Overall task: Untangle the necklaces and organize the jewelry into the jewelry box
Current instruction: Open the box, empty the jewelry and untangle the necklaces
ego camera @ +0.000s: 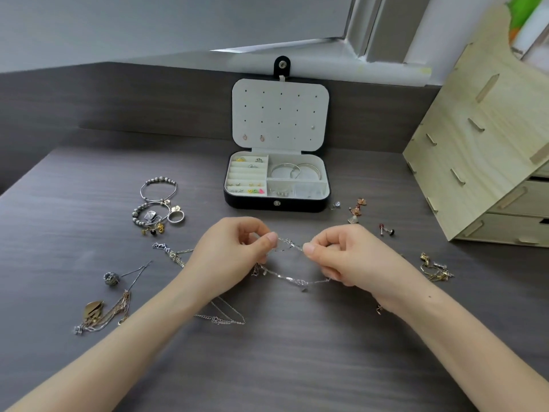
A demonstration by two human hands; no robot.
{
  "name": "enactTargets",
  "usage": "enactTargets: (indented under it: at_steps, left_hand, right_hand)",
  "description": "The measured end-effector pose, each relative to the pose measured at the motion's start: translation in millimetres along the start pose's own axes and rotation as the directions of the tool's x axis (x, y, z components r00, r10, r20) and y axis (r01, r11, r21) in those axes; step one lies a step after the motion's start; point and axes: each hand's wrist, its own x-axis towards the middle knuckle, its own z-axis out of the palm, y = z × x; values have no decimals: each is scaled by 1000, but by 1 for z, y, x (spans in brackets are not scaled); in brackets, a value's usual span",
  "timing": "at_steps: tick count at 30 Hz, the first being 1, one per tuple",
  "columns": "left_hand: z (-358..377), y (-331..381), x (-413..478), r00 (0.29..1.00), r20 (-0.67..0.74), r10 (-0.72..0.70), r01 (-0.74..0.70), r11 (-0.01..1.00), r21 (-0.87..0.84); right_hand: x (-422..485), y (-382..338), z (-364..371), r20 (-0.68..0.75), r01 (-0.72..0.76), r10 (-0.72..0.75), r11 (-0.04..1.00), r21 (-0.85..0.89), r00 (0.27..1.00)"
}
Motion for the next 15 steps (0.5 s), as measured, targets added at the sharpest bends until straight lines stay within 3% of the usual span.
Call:
enactTargets:
  at_steps: [6, 9, 12, 15]
  left_hand:
    - [2, 0, 6, 998, -38, 42, -40, 998, 50]
    - [0, 1, 7, 998, 1, -60, 59, 982, -178]
    - [-4, 3, 7, 986, 127, -112, 156, 892, -424]
    - [-5, 5, 6, 970, 190, -149, 231, 802, -552]
  right_hand:
    - [0, -2, -6, 16, 93, -92, 995, -42, 996]
    - [4, 2, -7, -25, 182, -181, 983, 30, 983]
    - [6, 4, -7, -19, 211, -212, 953, 217, 977]
    - [7, 5, -5, 3, 206, -219, 924, 323, 976]
